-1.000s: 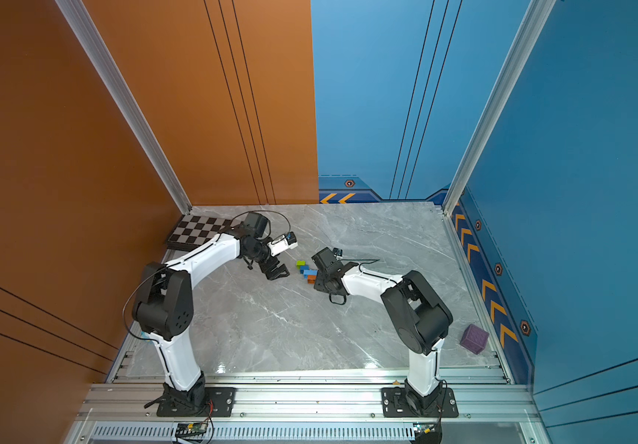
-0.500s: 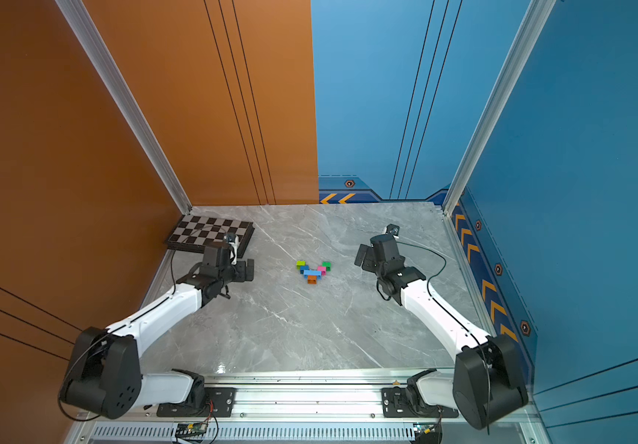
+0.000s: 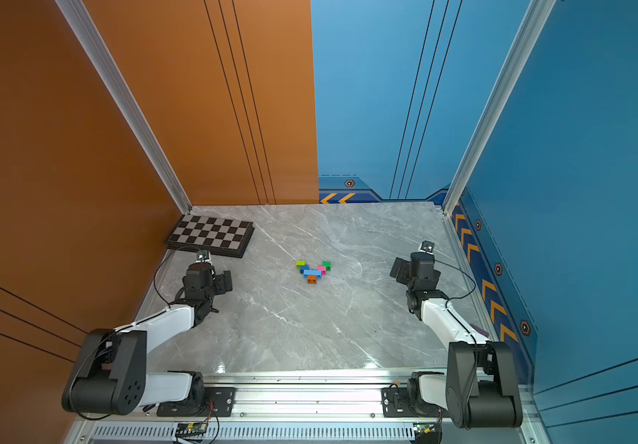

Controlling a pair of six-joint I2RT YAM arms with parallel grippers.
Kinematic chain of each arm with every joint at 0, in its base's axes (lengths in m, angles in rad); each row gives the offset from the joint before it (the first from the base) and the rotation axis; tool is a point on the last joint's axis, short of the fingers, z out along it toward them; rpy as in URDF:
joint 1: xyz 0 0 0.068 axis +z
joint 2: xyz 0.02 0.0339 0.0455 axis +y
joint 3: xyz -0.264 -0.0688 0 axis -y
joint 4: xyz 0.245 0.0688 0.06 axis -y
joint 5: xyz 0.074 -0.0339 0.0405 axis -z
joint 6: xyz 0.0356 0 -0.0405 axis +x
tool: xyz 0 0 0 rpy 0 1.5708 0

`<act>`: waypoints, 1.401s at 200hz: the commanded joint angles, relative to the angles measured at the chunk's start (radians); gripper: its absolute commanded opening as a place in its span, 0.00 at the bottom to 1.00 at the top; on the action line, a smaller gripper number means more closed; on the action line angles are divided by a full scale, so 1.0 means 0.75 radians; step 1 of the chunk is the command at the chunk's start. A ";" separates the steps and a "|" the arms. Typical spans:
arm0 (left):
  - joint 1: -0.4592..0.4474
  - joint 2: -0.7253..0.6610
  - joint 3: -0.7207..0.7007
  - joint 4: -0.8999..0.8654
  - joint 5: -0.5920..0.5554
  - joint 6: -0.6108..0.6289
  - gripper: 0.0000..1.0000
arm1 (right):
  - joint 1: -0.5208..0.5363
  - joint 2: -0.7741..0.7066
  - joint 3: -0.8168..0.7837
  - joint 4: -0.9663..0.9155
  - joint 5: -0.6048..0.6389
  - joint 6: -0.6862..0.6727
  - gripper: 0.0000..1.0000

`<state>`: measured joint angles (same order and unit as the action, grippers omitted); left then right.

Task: Assemble the letter v with lego
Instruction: Reset both arms

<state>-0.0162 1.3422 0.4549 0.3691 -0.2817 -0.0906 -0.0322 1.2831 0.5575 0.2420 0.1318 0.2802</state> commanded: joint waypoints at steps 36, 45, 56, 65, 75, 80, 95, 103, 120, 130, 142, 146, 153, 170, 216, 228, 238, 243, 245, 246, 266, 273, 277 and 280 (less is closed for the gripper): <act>0.048 0.243 -0.087 0.634 0.324 0.085 0.98 | -0.167 0.167 -0.155 0.469 -0.439 0.004 1.00; 0.055 0.272 -0.111 0.721 0.352 0.088 0.98 | -0.170 0.182 -0.142 0.463 -0.473 -0.004 1.00; 0.055 0.250 -0.122 0.693 0.331 0.076 0.98 | -0.186 0.197 -0.133 0.467 -0.517 -0.004 1.00; 0.050 0.263 -0.108 0.692 0.331 0.088 0.98 | -0.192 0.199 -0.133 0.472 -0.526 -0.001 1.00; 0.033 0.269 -0.099 0.689 0.345 0.119 0.98 | -0.178 0.163 -0.168 0.500 -0.474 -0.001 1.00; 0.024 0.268 -0.099 0.688 0.342 0.128 0.98 | -0.168 0.129 -0.193 0.514 -0.425 -0.004 1.00; 0.010 0.274 -0.085 0.669 0.297 0.131 0.98 | -0.131 0.011 -0.260 0.474 -0.225 -0.058 1.00; 0.011 0.274 -0.083 0.665 0.289 0.127 0.98 | -0.121 -0.021 -0.269 0.455 -0.108 -0.104 1.00; 0.009 0.273 -0.082 0.661 0.283 0.128 0.98 | -0.159 0.036 -0.250 0.507 -0.073 -0.117 1.00; 0.009 0.272 -0.084 0.663 0.282 0.128 0.98 | -0.209 0.106 -0.227 0.562 -0.229 -0.046 1.00; 0.006 0.272 -0.083 0.660 0.278 0.128 0.98 | -0.208 0.174 -0.232 0.675 -0.417 -0.086 1.00; 0.005 0.272 -0.084 0.660 0.276 0.129 0.98 | -0.183 0.177 -0.225 0.663 -0.363 -0.104 1.00; 0.004 0.271 -0.083 0.660 0.274 0.129 0.98 | -0.139 0.199 -0.229 0.697 -0.275 -0.119 1.00; 0.001 0.271 -0.083 0.660 0.267 0.131 0.98 | -0.060 0.249 -0.133 0.560 -0.286 -0.233 1.00; -0.005 0.272 -0.085 0.659 0.257 0.137 0.98 | 0.045 0.304 -0.213 0.718 -0.136 -0.309 1.00; -0.007 0.272 -0.083 0.660 0.255 0.135 0.98 | 0.062 0.335 -0.242 0.853 -0.098 -0.313 1.00; -0.007 0.269 -0.083 0.661 0.254 0.136 0.98 | 0.076 0.301 -0.213 0.724 -0.061 -0.320 1.00; -0.007 0.270 -0.082 0.660 0.253 0.137 0.98 | 0.082 0.314 -0.204 0.744 -0.040 -0.315 1.00; -0.007 0.269 -0.082 0.661 0.253 0.137 0.98 | 0.079 0.316 -0.205 0.749 -0.041 -0.313 1.00; -0.007 0.270 -0.083 0.661 0.253 0.137 0.98 | 0.078 0.316 -0.206 0.749 -0.044 -0.312 1.00; -0.009 0.268 -0.086 0.659 0.251 0.138 0.98 | 0.070 0.311 -0.200 0.724 -0.049 -0.304 1.00; -0.011 0.268 -0.087 0.660 0.246 0.140 0.98 | 0.070 0.309 -0.199 0.724 -0.048 -0.306 1.00; -0.011 0.269 -0.085 0.661 0.245 0.140 0.98 | 0.071 0.310 -0.199 0.724 -0.047 -0.304 1.00; -0.013 0.269 -0.085 0.660 0.245 0.140 0.98 | 0.072 0.309 -0.199 0.723 -0.048 -0.305 1.00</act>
<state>-0.0143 1.5406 0.3782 0.8494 -0.0723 -0.0021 0.0189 1.5162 0.3996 0.7784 0.0582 0.0662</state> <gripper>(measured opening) 0.984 0.999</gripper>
